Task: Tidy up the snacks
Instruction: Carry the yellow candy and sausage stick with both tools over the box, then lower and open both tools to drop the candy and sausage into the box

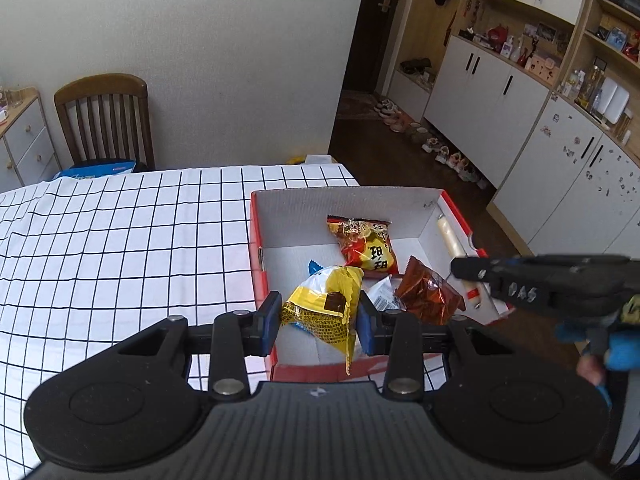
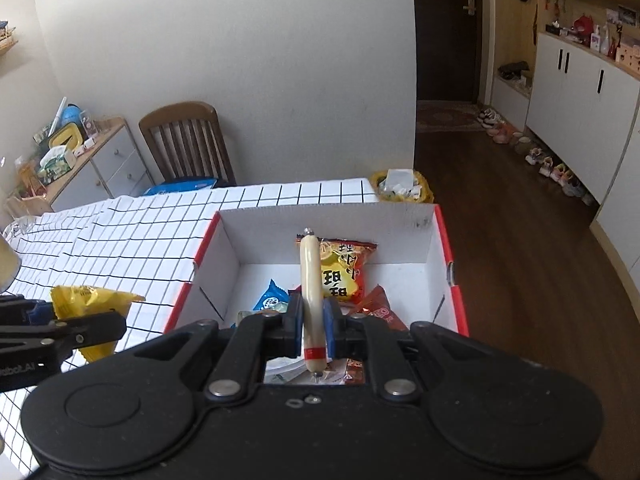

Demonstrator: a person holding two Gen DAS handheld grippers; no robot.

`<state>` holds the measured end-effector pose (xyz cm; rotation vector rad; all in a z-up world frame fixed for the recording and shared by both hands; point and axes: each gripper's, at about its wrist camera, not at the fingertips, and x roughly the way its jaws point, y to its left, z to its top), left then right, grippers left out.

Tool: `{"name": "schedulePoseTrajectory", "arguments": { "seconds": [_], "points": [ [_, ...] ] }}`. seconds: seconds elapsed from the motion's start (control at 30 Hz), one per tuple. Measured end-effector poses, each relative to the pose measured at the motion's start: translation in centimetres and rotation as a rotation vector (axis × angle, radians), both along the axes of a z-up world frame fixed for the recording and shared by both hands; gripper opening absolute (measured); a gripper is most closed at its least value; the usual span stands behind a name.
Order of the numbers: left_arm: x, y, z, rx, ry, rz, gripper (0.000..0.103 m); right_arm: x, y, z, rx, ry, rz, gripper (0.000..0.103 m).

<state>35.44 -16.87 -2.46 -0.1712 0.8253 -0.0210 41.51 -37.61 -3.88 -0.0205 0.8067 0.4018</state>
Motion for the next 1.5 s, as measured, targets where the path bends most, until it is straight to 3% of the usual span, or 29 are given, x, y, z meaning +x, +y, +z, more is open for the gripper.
{"name": "schedulePoseTrajectory", "arguments": {
  "seconds": [0.57,0.63,1.17,1.23,1.33,1.5],
  "points": [
    [5.5,-1.7,-2.4,0.036,0.079,0.011,0.037,2.7,1.8,-5.1,-0.051,0.079,0.068,0.010],
    [6.0,-1.9,-2.8,0.040,0.090,0.008,0.037,2.8,1.6,-5.5,-0.046,0.093,0.078,0.014],
    [8.1,-5.1,-7.0,0.139,0.199,-0.069,0.039,1.9,-0.4,-4.6,-0.033,0.108,0.130,0.028],
    [8.0,-5.3,-7.1,0.141,0.202,-0.067,0.041,1.8,-0.8,-4.4,-0.033,0.103,0.129,0.030],
    [7.8,-5.2,-6.9,0.124,0.196,-0.067,0.064,1.6,-1.3,-4.2,-0.025,0.098,0.124,0.035],
    [7.2,-5.1,-6.4,0.107,0.171,-0.065,0.067,1.3,-2.1,-3.9,-0.012,0.090,0.110,0.041]
  ]
}}
